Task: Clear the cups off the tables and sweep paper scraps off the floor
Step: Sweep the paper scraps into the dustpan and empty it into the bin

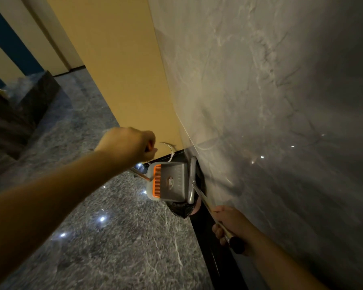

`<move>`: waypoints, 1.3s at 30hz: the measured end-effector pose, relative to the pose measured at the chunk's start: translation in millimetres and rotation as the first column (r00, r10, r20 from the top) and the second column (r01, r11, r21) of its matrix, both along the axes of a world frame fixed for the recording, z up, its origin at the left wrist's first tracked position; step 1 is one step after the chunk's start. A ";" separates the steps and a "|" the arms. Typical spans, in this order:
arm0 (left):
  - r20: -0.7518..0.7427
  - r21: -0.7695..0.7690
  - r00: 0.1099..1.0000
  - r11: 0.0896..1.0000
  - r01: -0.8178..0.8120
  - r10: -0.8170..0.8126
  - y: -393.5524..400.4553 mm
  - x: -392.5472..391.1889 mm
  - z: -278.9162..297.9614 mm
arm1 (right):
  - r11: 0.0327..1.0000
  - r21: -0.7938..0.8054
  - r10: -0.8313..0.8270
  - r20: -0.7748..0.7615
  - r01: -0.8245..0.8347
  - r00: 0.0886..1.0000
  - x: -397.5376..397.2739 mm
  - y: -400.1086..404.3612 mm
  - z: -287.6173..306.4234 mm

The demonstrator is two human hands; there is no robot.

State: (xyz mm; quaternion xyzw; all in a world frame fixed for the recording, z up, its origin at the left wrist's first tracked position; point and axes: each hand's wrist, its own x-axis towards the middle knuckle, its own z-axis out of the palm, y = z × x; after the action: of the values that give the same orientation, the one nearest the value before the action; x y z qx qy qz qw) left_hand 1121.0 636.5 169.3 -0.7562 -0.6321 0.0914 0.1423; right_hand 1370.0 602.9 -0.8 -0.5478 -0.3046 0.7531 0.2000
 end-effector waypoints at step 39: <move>0.246 0.283 0.927 0.894 -0.349 0.284 -145.0 -65.7 9.5 | 0.928 0.214 0.283 0.127 -0.305 0.951 -36.4 -63.1 54.1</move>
State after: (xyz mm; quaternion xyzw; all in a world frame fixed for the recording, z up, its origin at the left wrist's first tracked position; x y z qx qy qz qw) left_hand 1055.3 491.4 178.8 -0.6146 -0.7644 -0.0663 0.1830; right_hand 1333.6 539.8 53.3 -0.5036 -0.4780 0.7073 0.1328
